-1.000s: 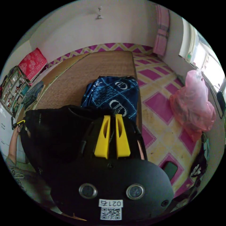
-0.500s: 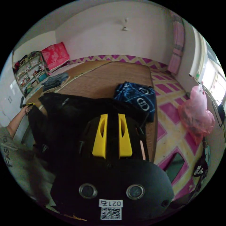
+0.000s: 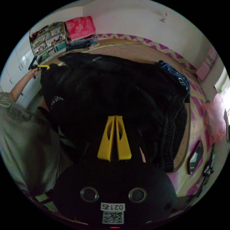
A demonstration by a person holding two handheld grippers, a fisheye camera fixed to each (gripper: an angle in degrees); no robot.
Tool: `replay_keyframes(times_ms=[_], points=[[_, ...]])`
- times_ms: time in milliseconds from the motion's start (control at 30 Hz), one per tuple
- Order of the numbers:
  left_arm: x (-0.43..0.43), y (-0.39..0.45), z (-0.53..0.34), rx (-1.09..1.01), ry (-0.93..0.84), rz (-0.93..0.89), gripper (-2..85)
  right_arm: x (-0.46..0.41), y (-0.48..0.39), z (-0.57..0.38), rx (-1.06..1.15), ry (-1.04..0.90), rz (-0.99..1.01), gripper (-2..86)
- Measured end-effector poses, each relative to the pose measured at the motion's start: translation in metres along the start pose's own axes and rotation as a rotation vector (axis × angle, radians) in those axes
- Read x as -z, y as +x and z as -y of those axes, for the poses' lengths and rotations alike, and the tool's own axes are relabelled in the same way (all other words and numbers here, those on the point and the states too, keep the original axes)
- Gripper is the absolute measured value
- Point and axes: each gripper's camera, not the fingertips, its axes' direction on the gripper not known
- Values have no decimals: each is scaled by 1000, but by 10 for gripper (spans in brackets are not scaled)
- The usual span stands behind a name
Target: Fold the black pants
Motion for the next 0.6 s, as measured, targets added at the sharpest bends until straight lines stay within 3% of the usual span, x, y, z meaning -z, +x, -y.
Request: replay_keyframes(times_ms=[100,300,433,600], points=[[-1,-20,-11,114,45,-69,29,0,-3,-21,-89,111,33,-5],[-2,9,-18,1,69,159,17,-2,-46,-26,-32,82,-105,-5],[3,-7,-34,151,96,33,35,-3,-62,-30,-34,58,-173,-5],[5,11,-48,39,95,139,26,-2,-65,-45,-42,87,-168,-5]])
